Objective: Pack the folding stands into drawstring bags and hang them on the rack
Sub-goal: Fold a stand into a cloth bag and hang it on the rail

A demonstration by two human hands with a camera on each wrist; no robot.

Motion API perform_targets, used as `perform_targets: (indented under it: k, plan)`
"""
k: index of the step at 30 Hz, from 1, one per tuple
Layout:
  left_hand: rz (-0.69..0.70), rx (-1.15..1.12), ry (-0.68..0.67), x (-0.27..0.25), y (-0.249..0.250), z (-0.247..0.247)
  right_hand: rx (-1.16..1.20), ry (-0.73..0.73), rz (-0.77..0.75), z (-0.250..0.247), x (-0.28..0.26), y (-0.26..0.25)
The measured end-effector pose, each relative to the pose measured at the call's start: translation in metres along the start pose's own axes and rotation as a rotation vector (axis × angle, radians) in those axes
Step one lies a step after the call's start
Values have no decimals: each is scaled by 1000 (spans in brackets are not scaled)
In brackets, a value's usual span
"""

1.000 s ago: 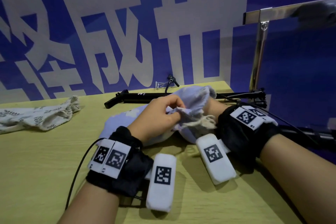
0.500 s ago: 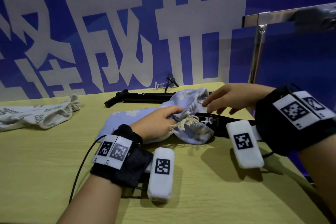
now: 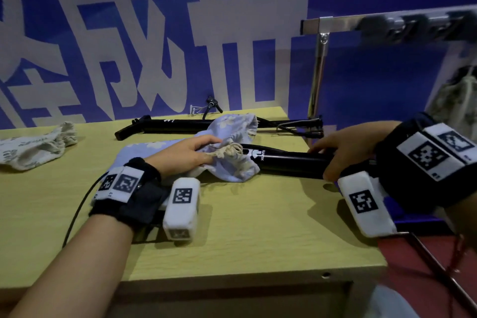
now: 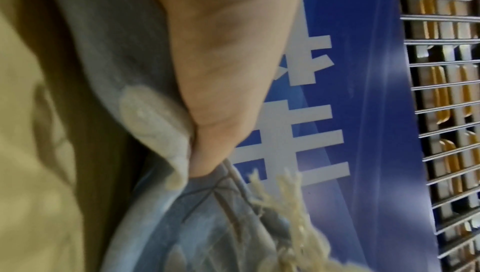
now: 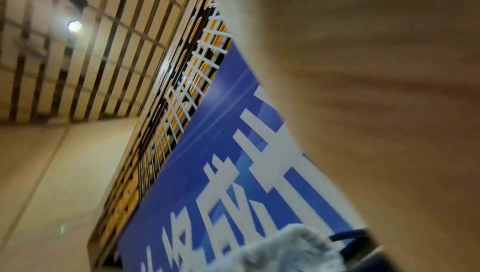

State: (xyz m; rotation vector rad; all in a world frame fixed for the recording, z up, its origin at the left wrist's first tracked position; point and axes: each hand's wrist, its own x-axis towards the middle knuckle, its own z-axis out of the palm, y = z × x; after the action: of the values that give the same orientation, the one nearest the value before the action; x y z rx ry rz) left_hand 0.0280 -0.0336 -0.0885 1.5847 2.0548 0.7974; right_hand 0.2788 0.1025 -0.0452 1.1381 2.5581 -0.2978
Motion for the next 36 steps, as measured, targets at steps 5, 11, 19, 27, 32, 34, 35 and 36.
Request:
perform_targets:
  k: [5,11,19,27,32,34,35,36]
  plan:
    - [-64,78,3,4,5,3,-27,22,76,18,-8,39]
    - [-35,316,-39,5,39,17,139,221,15,43,-10,56]
    - [233,453,148,18,77,37,175,380,-6,55,-16,60]
    - [352,176,-156,22,104,50,41,665,-47,28,-59,89]
    - [371,257,-169,25,122,73,7,742,-161,2,-76,103]
    - [429,216,-125,27,130,83,-30,756,-174,-6,-74,108]
    - [444,234,-87,28,133,84,-37,788,-185,-9,-71,111]
    - [453,248,-32,30,137,84,-24,842,-199,-11,-69,114]
